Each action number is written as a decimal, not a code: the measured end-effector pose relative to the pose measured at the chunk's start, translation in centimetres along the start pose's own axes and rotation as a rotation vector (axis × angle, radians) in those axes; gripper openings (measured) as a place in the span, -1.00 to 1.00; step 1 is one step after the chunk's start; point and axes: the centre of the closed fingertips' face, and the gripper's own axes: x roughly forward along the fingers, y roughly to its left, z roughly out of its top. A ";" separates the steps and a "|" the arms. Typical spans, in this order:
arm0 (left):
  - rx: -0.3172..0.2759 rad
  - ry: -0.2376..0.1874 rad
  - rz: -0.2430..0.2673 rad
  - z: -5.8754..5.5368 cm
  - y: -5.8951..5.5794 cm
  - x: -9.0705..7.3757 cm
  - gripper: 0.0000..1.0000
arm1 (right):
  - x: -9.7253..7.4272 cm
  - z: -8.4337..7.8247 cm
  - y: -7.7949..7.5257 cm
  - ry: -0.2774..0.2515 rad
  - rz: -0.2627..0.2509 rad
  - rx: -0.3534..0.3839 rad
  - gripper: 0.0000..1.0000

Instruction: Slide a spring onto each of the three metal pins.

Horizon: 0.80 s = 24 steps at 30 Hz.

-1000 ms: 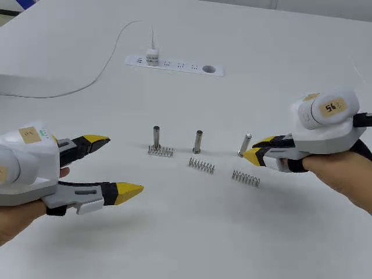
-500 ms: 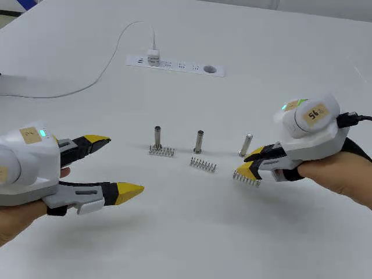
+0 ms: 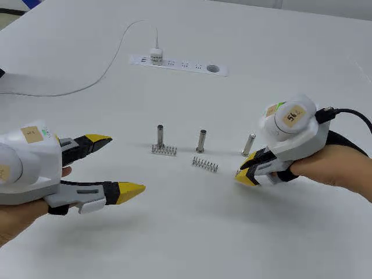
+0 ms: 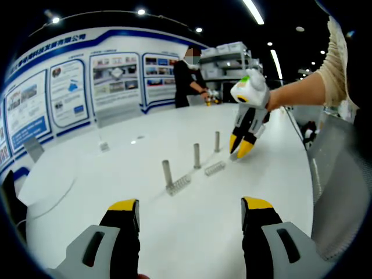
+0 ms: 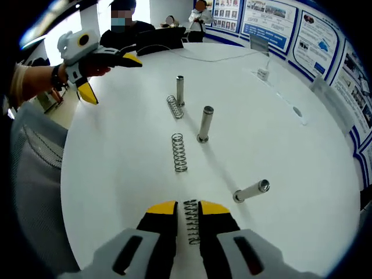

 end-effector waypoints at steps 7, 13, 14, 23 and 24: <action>-0.004 -0.002 0.002 -0.1 0.0 -0.1 0.45 | 0.5 -0.1 -0.1 0.042 0.019 -0.034 -0.71; -0.007 -0.002 0.004 -0.1 0.0 -0.2 0.44 | 0.8 -0.5 -0.1 0.077 0.034 -0.055 -0.73; -0.008 -0.002 0.005 -0.1 0.1 -0.2 0.44 | 0.8 -0.6 -0.1 0.084 0.037 -0.062 -0.74; -0.009 -0.001 0.008 -0.2 0.0 -0.3 0.44 | 0.7 -0.5 0.1 0.093 0.050 -0.061 -0.76; -0.009 -0.002 0.007 -0.2 0.0 -0.3 0.44 | 0.7 -0.6 0.1 0.092 0.050 -0.061 -0.76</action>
